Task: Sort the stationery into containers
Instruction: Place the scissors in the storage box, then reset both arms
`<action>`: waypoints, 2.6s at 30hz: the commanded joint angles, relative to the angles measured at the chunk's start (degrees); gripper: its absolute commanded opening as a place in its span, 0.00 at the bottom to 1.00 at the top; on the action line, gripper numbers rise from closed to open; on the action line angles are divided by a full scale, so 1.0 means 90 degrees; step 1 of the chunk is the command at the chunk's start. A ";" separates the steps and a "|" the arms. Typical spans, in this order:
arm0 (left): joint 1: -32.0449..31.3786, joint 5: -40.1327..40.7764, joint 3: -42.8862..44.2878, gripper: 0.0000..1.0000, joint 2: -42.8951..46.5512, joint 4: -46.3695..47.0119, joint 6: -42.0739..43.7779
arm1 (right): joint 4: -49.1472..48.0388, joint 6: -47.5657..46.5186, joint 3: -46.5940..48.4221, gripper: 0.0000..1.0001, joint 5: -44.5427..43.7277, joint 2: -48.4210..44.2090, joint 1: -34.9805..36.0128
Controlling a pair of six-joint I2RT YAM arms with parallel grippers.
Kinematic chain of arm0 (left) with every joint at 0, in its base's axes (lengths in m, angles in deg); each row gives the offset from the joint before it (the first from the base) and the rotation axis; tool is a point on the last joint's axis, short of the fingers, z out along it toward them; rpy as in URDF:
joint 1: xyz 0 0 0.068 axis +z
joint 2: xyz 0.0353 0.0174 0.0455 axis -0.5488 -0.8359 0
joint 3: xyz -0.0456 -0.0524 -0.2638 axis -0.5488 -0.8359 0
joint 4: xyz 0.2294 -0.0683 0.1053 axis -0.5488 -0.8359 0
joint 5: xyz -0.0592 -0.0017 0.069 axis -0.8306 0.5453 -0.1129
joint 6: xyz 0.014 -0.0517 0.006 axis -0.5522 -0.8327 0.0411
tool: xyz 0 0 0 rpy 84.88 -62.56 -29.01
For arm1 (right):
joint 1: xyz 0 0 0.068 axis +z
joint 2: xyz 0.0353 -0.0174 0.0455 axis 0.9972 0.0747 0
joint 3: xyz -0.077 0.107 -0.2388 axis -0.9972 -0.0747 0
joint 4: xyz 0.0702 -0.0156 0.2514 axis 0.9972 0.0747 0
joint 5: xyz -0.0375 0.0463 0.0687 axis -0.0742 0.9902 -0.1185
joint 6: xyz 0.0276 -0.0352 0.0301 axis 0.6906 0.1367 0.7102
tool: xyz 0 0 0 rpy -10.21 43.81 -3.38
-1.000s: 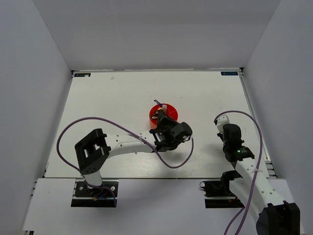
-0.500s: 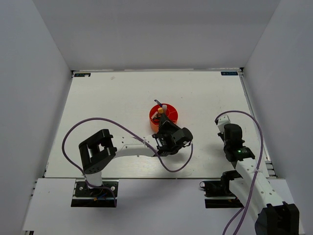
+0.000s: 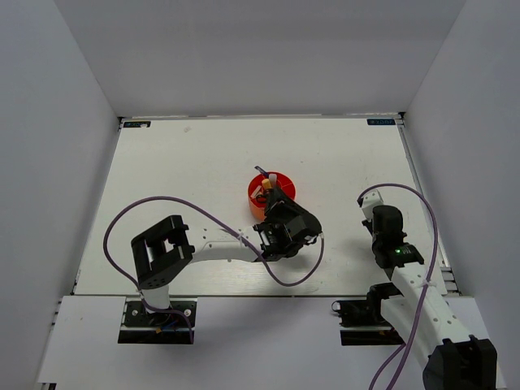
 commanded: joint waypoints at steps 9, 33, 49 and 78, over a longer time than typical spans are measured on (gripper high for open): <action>-0.0072 0.0157 0.0023 0.45 0.0082 0.0314 0.0072 | -0.0202 0.0118 0.0032 0.00 0.0057 -0.0097 -0.0044; -0.0345 0.0225 0.0179 0.54 -0.0054 0.0363 0.0092 | -0.0183 0.0108 0.0022 0.00 0.0087 -0.0194 -0.0102; -0.0678 0.0761 0.0814 0.62 -0.0025 0.0363 -0.0054 | -0.0154 0.0137 0.0013 0.00 0.0087 -0.0302 -0.0141; 0.5001 -0.8047 -0.1057 0.99 0.5667 -0.4707 -1.0903 | 0.1652 0.1941 0.1926 0.90 0.3113 0.0450 -0.0103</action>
